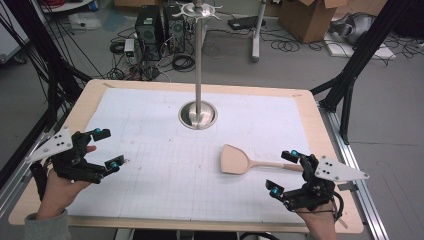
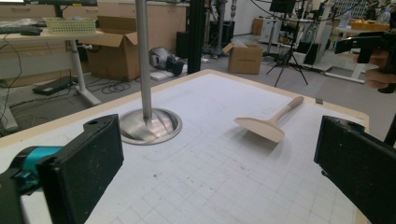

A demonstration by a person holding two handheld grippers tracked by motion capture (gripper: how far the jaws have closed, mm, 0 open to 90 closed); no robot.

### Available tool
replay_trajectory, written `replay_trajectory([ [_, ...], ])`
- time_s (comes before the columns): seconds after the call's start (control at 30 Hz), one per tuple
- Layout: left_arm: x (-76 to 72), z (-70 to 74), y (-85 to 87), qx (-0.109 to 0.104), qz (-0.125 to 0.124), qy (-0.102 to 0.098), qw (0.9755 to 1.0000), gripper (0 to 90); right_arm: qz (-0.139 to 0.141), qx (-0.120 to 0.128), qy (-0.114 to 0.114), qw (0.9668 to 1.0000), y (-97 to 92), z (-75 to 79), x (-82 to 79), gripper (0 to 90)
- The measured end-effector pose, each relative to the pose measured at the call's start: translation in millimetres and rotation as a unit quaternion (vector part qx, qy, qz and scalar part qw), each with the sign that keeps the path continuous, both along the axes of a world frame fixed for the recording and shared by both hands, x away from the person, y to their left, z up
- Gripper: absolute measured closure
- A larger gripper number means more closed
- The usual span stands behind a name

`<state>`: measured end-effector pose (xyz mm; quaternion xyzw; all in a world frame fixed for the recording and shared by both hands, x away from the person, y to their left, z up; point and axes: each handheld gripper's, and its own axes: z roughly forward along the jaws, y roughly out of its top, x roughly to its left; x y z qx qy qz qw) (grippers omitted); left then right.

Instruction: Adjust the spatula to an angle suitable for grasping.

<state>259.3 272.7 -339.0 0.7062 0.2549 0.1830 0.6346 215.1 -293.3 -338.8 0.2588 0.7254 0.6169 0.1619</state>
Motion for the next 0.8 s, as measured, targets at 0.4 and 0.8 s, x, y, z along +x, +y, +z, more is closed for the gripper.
replay_trajectory([
  [0.4, 1.1, -4.0, -1.6, 0.0, -0.001, 0.008, 1.0, 1.8, -0.033, -0.006, 0.0, 0.9994, -4.7, -1.5, 0.0, 0.8],
  [0.8, 4.2, -9.8, -5.6, 0.007, -0.007, 0.02, 0.9997, 1.8, -0.061, -0.024, 0.016, 0.9977, -24.4, -11.1, 1.5, 16.8],
])
